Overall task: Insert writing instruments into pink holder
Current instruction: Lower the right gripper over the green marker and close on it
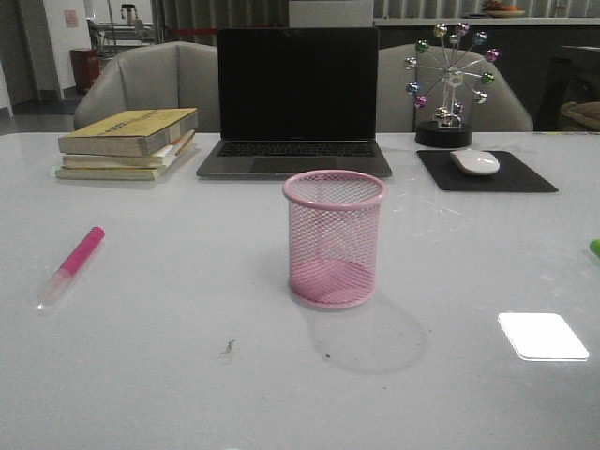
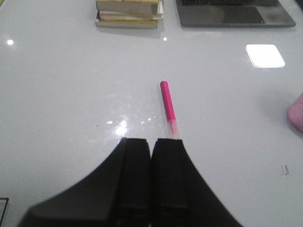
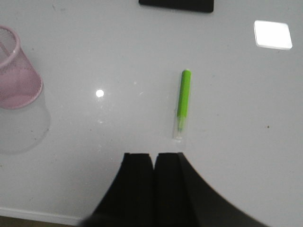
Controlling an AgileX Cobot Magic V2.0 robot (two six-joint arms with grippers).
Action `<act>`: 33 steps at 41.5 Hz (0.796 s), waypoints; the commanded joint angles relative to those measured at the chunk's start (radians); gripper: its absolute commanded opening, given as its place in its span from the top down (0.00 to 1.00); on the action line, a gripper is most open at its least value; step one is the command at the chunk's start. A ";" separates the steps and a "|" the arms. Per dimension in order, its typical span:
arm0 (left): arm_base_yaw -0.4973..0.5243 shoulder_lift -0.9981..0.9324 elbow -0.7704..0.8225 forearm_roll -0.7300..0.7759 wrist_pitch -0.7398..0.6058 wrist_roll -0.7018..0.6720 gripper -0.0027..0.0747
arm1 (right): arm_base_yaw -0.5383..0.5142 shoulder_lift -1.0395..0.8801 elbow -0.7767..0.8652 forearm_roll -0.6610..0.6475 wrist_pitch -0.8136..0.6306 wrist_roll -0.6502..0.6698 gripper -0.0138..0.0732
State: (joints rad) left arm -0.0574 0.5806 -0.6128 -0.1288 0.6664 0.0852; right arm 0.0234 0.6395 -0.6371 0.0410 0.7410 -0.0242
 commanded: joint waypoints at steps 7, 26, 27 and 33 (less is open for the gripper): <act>-0.007 0.074 -0.035 -0.016 -0.060 -0.003 0.82 | -0.004 0.091 -0.031 -0.002 -0.026 -0.001 0.77; -0.009 0.097 -0.035 -0.001 -0.092 -0.001 0.22 | -0.019 0.211 -0.033 -0.041 -0.055 0.067 0.20; -0.015 0.097 -0.035 -0.003 -0.095 -0.001 0.22 | -0.027 0.227 -0.035 -0.049 -0.061 0.081 0.20; -0.103 0.097 -0.035 -0.012 -0.117 -0.001 0.22 | -0.076 0.332 -0.070 -0.051 -0.085 0.097 0.20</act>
State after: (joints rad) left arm -0.1042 0.6733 -0.6128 -0.1224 0.6344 0.0852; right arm -0.0261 0.9182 -0.6511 0.0062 0.7287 0.0618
